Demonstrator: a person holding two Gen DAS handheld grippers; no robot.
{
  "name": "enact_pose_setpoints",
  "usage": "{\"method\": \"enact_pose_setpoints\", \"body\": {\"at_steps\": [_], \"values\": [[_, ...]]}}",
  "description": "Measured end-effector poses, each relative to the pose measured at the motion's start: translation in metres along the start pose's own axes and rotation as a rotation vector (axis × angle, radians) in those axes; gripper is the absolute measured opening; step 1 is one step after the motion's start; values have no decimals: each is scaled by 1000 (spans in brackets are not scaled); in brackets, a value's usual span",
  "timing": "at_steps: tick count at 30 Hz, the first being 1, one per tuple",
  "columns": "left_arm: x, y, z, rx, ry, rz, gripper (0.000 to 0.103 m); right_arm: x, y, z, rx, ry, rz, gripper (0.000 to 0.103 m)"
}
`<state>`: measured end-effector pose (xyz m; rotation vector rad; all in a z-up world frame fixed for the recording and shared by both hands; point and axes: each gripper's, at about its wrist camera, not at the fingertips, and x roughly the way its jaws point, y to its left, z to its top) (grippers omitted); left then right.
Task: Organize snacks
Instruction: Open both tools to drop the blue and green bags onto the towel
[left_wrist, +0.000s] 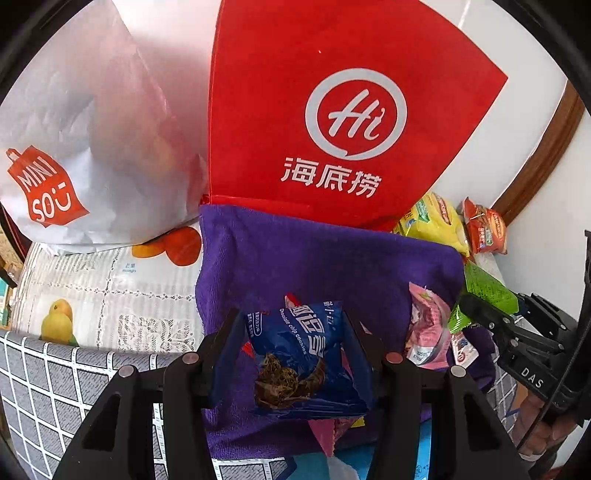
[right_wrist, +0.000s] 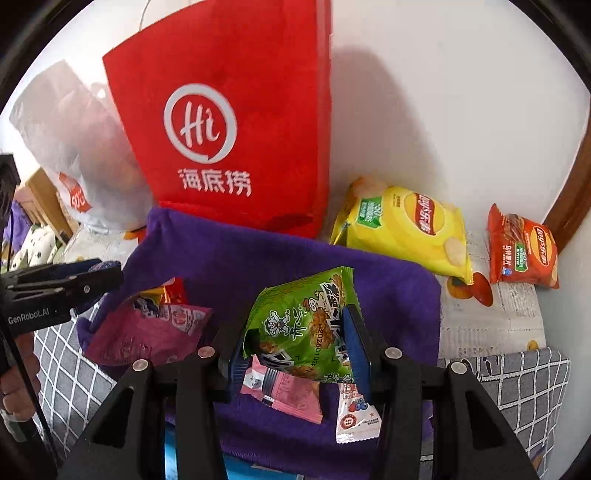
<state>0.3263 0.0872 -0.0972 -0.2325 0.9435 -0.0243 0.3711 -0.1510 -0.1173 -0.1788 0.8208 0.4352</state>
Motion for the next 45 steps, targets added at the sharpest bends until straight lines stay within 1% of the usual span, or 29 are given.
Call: {"method": "enact_pose_setpoints", "body": {"at_steps": [4,19,34,36,37,38,45], "values": [[0,-2,-1,9,3,-4,51,4,7,-1,-32,22,-8,47],[-1,-5,0,16,10,-13,51,16,19,-4,-63,63,-6,47],[9,-13,-5,32,41,-20,51,17,22,-5,-72,70,-4,48],[9,-13,-6,33,41,-21,51,15,24,-5,-79,63,-5,52],[10,-13,-6,33,42,-21,51,15,25,-5,-81,59,-7,56],[10,-13,-6,33,44,-22,51,14,25,-5,-83,54,-8,58],[12,-16,-7,35,48,-45,52,7,22,-3,-78,37,-11,60]]}}
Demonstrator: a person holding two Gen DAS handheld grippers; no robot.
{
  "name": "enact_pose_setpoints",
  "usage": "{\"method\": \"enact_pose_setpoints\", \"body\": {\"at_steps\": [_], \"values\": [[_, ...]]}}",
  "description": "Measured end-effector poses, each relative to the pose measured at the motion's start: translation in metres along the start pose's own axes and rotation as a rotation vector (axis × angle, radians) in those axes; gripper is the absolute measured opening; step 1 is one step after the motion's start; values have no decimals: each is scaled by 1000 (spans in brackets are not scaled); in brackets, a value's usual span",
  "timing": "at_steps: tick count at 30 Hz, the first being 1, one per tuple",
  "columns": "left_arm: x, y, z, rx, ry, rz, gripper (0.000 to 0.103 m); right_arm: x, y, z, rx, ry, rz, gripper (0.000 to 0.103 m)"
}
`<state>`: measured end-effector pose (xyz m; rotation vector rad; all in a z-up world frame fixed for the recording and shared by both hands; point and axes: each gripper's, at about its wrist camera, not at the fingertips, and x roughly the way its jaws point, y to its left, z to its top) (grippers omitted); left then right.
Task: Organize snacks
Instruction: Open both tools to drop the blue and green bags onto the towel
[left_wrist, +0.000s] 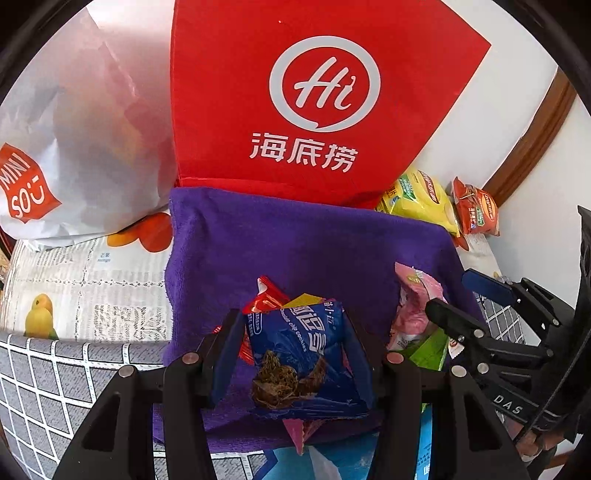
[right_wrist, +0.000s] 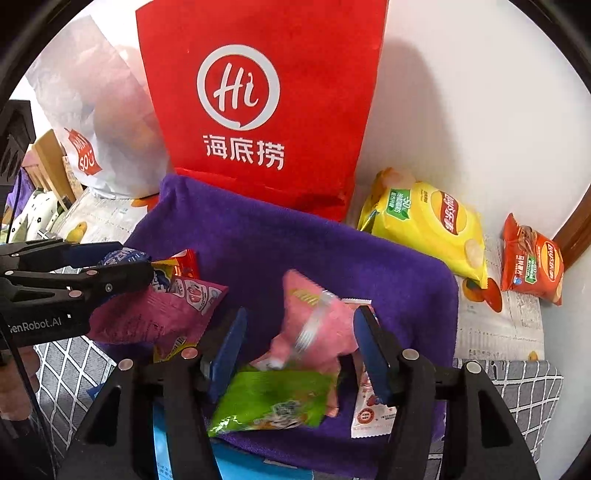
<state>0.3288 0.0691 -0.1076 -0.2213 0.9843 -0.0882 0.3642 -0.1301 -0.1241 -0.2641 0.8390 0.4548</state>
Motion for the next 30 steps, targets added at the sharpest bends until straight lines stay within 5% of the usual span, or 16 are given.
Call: {"method": "enact_pose_setpoints", "body": {"at_steps": [20,30], "values": [[-3,-24,-2,62,-22,-69,52,-31,-17,5,55,-78,-47,61],[-16,-26,-2,53,-37,-75,72,-45,-20,5,98,-103,-70,61]]}}
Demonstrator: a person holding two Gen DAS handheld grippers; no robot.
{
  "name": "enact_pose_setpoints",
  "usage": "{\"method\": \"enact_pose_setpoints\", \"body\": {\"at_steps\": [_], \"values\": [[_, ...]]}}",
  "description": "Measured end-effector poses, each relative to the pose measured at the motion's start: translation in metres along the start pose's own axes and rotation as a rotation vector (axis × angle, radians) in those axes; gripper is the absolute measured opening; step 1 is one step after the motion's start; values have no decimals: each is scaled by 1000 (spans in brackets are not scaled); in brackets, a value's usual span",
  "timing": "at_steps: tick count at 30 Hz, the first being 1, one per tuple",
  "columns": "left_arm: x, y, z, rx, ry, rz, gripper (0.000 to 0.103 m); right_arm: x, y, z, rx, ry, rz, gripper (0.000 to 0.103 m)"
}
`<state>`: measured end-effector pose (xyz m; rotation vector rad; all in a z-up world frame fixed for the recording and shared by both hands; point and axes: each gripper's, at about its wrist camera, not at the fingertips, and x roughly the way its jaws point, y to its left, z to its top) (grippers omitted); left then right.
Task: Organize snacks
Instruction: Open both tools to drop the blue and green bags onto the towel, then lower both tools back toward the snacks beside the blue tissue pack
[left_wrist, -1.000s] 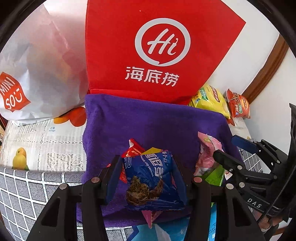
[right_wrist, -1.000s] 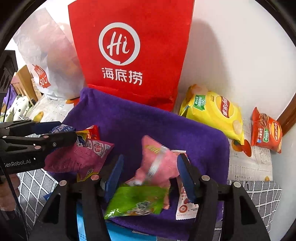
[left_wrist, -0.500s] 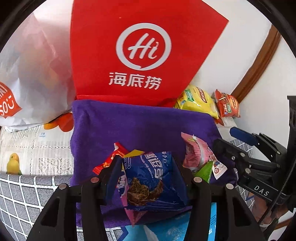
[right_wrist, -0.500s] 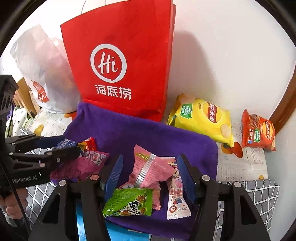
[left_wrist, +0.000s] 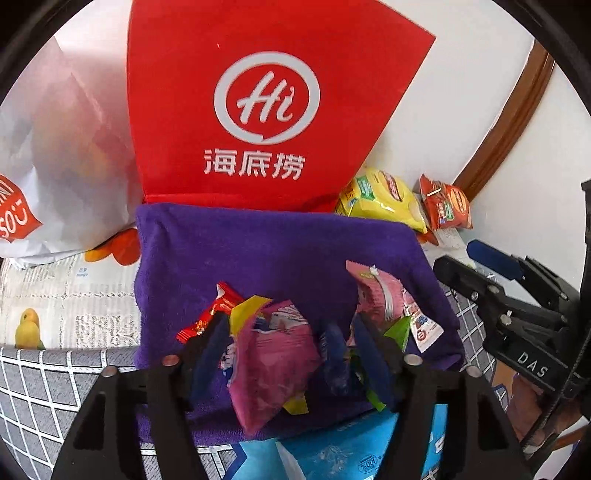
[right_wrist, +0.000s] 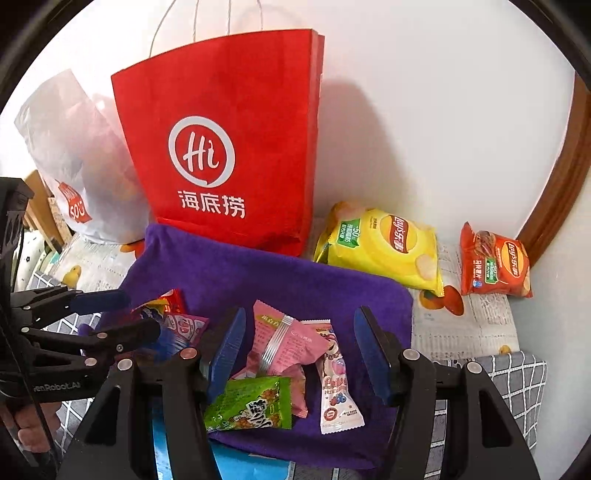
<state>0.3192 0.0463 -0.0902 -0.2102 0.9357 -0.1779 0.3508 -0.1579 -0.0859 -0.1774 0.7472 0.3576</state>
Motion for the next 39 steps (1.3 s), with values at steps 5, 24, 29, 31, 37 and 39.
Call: {"method": "enact_pose_setpoints", "body": {"at_steps": [5,24,29,31,37,39], "values": [[-15,-1,2,-7,-30,-12,75,-11,3,-6,35,-11,3,61],[-81,-30,-5,64,-114,-53,75,-95,-6,-83,137,-30,-60,61],[-100,-42,-10,95,-148,-23,75,-118,-5,-110,152,-24,-52,61],[-105,-42,-13,87,-164,-24,75,-121,-2,-119,142,-13,-44,61],[-104,-34,-37,94,-103,28,75,-114,10,-151,150,29,25,61],[-104,-27,-48,87,-94,57,75,-106,16,-160,157,45,48,61]]}}
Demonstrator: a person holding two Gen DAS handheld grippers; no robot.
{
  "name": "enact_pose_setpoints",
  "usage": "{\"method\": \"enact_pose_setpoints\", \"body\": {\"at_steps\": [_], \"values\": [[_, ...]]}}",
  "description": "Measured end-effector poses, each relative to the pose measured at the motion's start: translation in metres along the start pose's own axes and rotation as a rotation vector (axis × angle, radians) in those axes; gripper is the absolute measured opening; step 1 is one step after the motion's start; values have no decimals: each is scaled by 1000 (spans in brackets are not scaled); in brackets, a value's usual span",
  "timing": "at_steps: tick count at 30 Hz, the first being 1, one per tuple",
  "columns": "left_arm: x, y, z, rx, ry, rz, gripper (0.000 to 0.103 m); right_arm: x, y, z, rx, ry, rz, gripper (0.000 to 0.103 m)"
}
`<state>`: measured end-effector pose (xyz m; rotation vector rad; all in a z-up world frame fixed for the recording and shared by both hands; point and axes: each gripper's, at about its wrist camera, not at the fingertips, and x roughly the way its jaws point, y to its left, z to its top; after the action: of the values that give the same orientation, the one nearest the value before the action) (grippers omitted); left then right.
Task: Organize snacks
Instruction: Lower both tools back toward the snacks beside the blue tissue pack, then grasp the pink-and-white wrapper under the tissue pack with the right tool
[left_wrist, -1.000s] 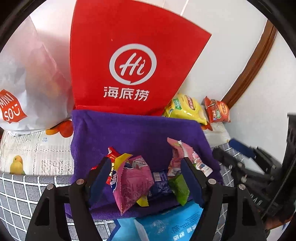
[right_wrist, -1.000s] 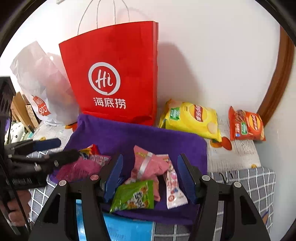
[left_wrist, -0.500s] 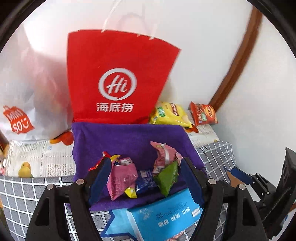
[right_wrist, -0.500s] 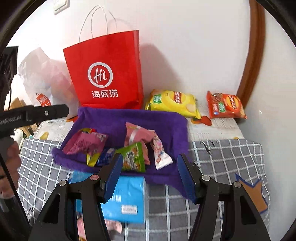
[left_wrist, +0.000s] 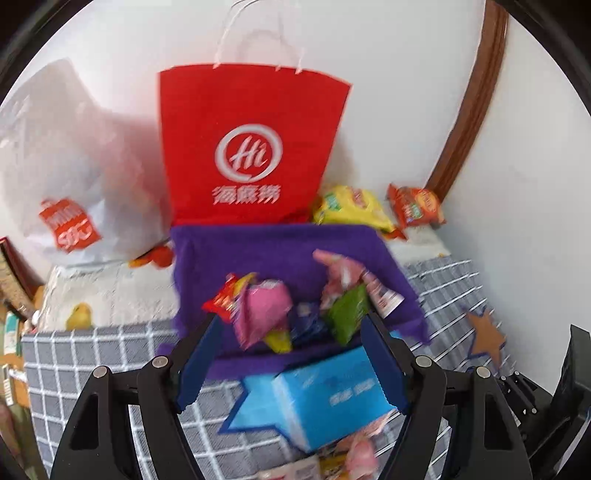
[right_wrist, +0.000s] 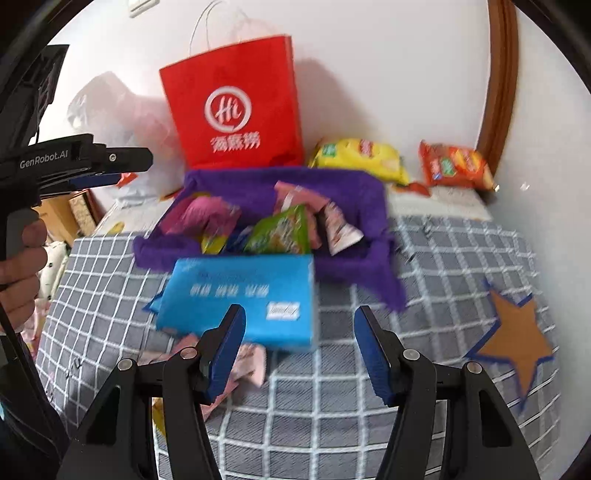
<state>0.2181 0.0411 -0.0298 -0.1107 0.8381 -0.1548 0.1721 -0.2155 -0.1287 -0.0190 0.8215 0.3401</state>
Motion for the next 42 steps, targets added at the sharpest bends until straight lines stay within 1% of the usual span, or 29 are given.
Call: {"method": "enact_pose_setpoints", "body": {"at_steps": [3,5,10,13,17,21,26,31,37,42], "values": [[0,13,-21,-19,25,27,75,15,5,-14,-3,31,18,61],[2,23,-37,-33,43,44,75,24,8,-22,-6,35,25,59],[10,43,-81,-64,86,55,75,41,10,-39,-2,45,74,59],[17,53,-99,-87,111,59,75,51,11,-44,3,59,86,59],[21,62,-116,-109,117,63,75,62,16,-45,12,75,112,59],[22,68,-126,-111,98,60,75,66,23,-42,-3,75,130,59],[30,69,-132,-124,95,12,75,69,30,-36,-4,73,158,63],[35,64,-135,-83,83,47,75,76,38,-38,-13,89,174,64],[42,67,-140,-76,81,26,75,85,40,-36,22,104,187,68],[51,71,-147,-84,86,28,75,93,47,-37,24,114,180,72]]}}
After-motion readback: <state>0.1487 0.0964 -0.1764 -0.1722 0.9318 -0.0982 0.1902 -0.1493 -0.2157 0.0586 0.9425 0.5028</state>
